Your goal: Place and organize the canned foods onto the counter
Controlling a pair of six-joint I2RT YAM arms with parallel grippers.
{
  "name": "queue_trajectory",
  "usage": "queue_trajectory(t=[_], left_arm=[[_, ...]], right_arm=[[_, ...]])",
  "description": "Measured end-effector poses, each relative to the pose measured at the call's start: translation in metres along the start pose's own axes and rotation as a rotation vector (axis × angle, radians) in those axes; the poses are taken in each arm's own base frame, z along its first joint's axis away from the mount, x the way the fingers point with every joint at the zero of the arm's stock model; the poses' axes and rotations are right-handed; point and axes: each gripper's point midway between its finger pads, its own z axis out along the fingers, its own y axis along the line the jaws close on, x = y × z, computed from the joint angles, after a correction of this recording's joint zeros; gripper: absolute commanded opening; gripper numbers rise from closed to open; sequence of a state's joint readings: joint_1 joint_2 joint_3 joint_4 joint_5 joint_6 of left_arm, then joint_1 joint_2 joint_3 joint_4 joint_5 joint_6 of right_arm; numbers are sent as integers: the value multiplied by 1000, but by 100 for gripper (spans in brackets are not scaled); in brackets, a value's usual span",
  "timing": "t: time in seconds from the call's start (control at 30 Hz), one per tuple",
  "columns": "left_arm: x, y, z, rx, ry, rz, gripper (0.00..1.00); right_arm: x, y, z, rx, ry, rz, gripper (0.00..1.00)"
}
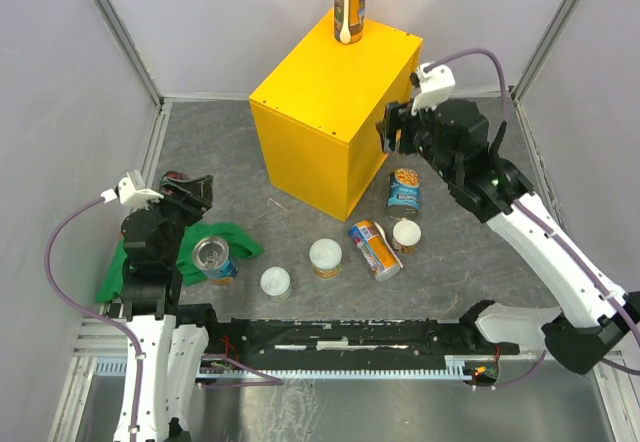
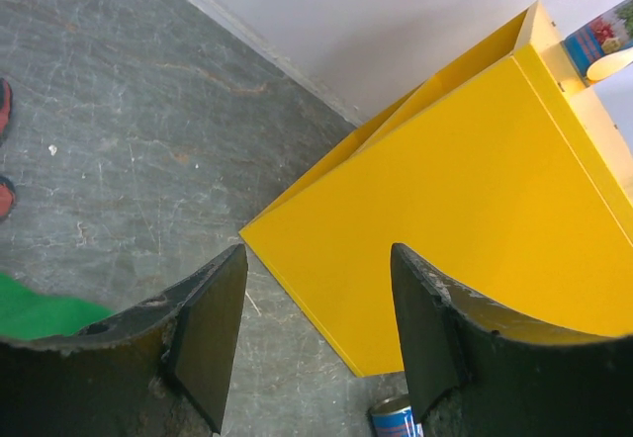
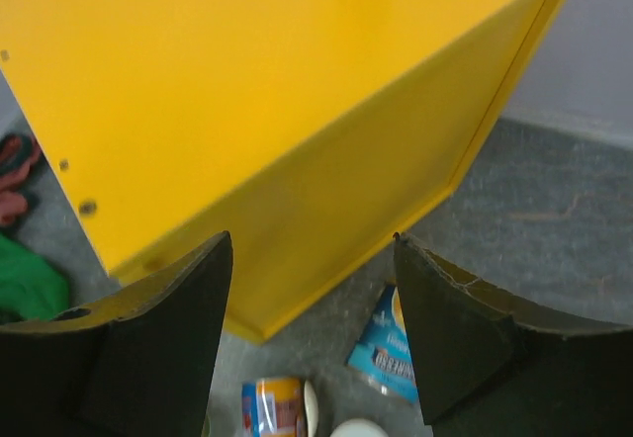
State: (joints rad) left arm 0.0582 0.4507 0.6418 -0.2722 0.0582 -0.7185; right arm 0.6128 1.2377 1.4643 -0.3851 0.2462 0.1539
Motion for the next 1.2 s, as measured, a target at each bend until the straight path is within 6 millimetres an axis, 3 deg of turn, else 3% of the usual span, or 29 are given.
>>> queue_trajectory(t=[0.23, 0.63, 1.2], left_arm=[[6, 6, 1, -31, 30, -3, 67], [-1, 1, 6, -42, 39, -3, 67], [-5, 2, 12, -88, 65, -4, 67]], right_arm=[[81, 7, -34, -31, 215, 3, 74], [198, 15, -77, -65, 515, 23, 77], [285, 38, -108, -104, 721, 43, 84]])
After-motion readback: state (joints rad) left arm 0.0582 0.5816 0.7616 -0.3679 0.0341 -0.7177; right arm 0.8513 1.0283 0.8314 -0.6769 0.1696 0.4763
